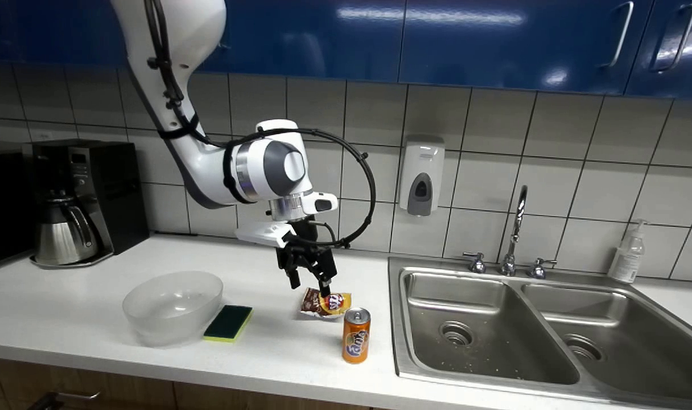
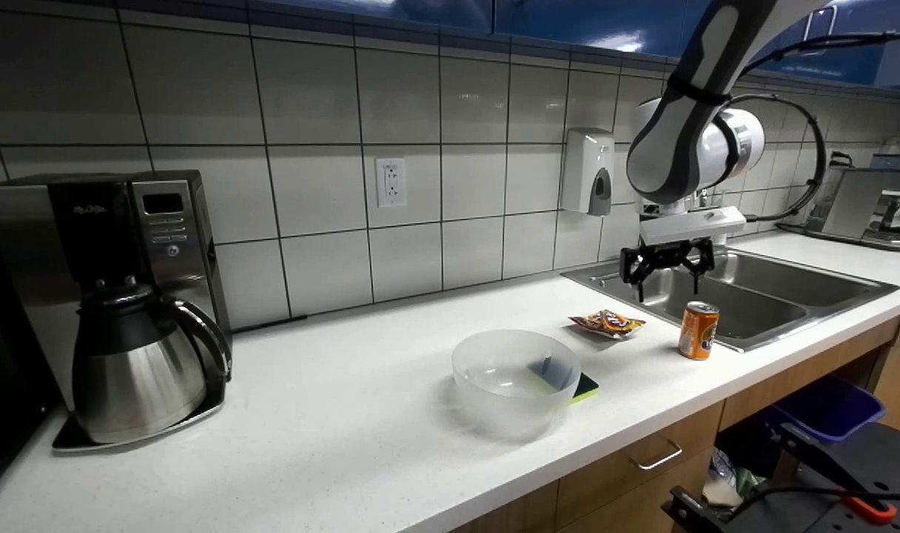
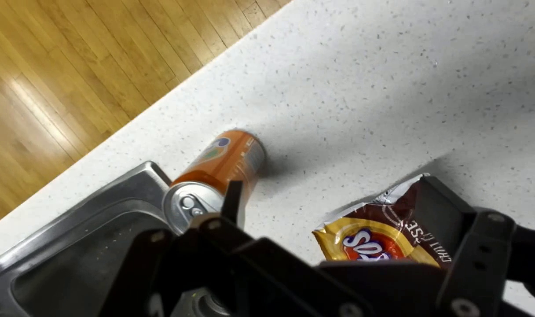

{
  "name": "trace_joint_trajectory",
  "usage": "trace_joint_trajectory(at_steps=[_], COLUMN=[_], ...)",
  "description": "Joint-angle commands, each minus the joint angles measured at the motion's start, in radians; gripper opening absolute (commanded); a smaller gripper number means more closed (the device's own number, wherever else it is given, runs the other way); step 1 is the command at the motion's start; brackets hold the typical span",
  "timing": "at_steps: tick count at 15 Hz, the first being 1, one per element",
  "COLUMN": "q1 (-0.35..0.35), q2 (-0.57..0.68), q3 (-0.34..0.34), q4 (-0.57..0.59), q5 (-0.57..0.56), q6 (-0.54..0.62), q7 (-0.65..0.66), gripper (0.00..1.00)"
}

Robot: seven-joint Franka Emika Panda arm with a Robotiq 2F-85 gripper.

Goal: Put the snack pack in the bowl

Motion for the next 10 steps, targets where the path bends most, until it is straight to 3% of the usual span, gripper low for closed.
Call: trace_joint_trajectory(at_steps=[1, 10], q1=[0.077, 0.235], q2=[0.119, 0.345], q3=[-0.047, -0.153], q4=[0.110, 0.324], q5=[0.054, 0.104], q6=[0.009, -0.014], q7=[0.057, 0.198], gripper=[1.00, 1.00])
